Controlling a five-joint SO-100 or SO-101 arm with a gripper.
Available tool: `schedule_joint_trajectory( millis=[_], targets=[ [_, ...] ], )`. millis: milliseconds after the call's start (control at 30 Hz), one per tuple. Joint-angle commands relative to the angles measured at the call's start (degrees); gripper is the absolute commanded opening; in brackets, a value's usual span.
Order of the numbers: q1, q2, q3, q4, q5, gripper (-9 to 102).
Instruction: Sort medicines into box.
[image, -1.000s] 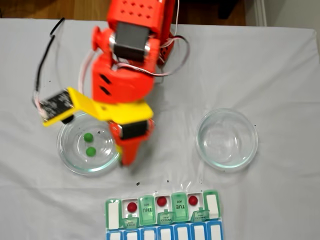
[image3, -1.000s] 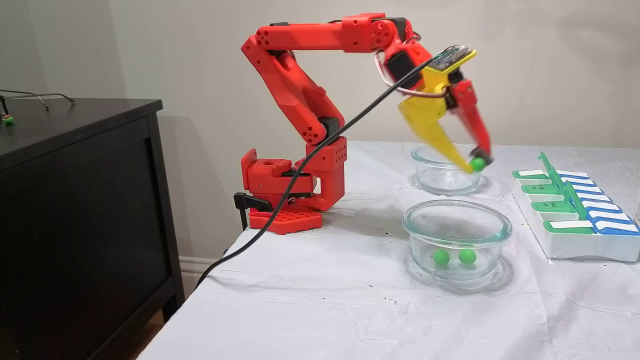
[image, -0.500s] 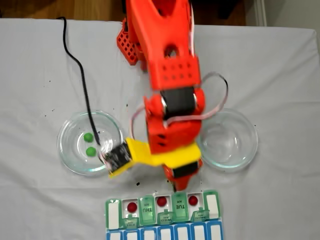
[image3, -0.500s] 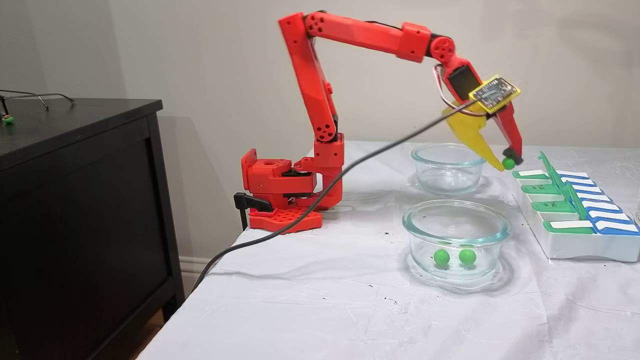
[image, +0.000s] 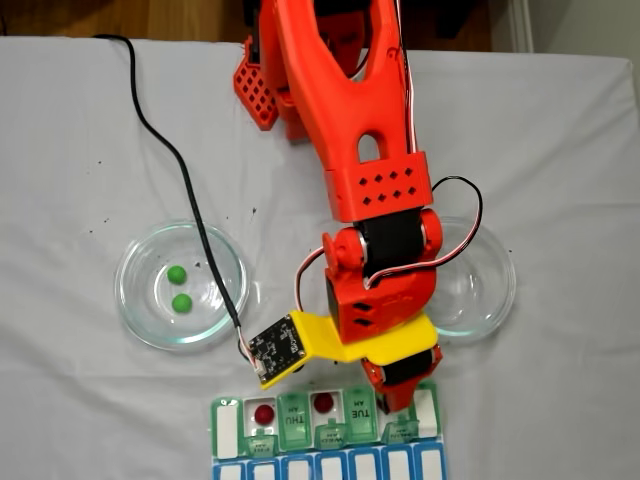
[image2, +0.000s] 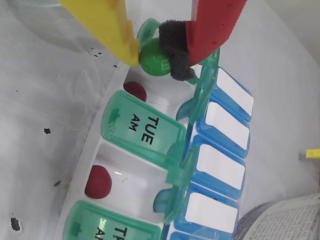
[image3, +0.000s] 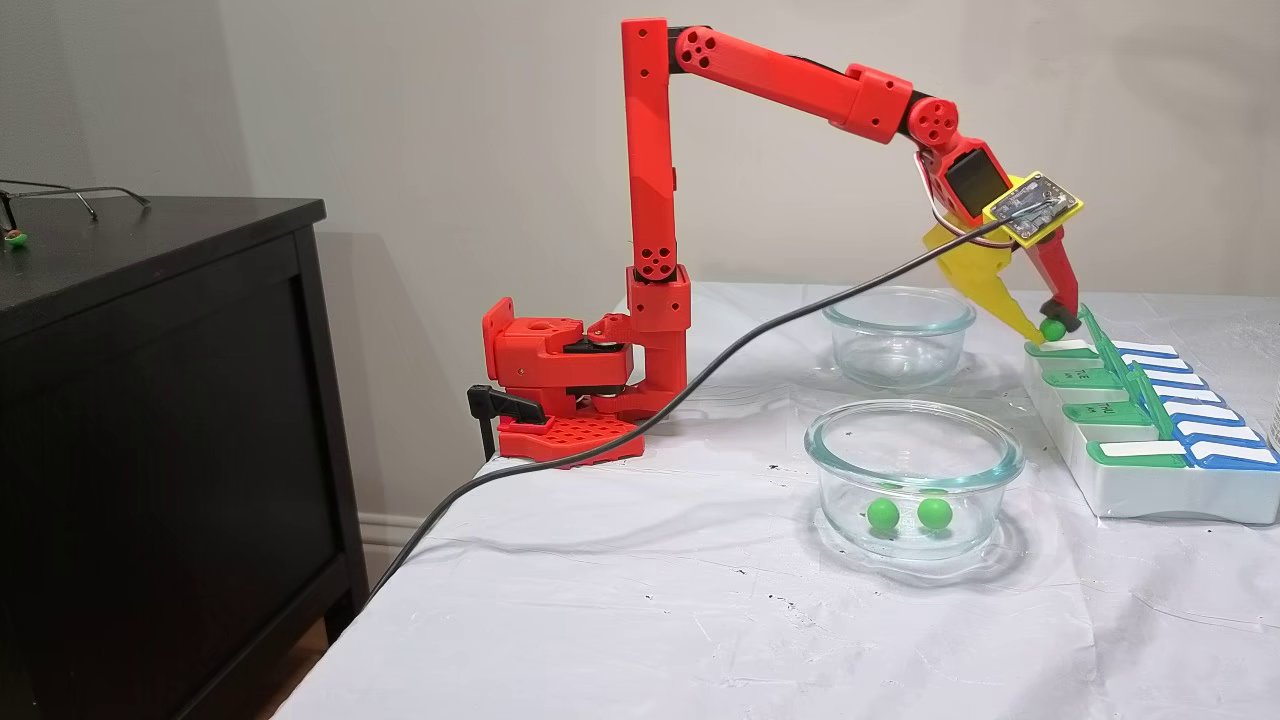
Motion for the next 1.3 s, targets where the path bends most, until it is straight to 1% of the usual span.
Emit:
schedule_joint_trajectory(
  millis=[0,300,667,867,1133,1267],
  targets=[
    [-0.79,5.80,-1.41,-2.46,-0.44,0],
    [0.18,1.67,-2.37,-6.77,-1.41,0],
    [-0.53,3.52,1.41,-4.83,-3.25,0],
    [-1.23,7.38,6.68,-7.29,-4.22,0],
    [-0.53,5.36,5.27,-8.17,-4.31,0],
    [0.00,7.56,4.22,-6.15,-4.31,0]
  ],
)
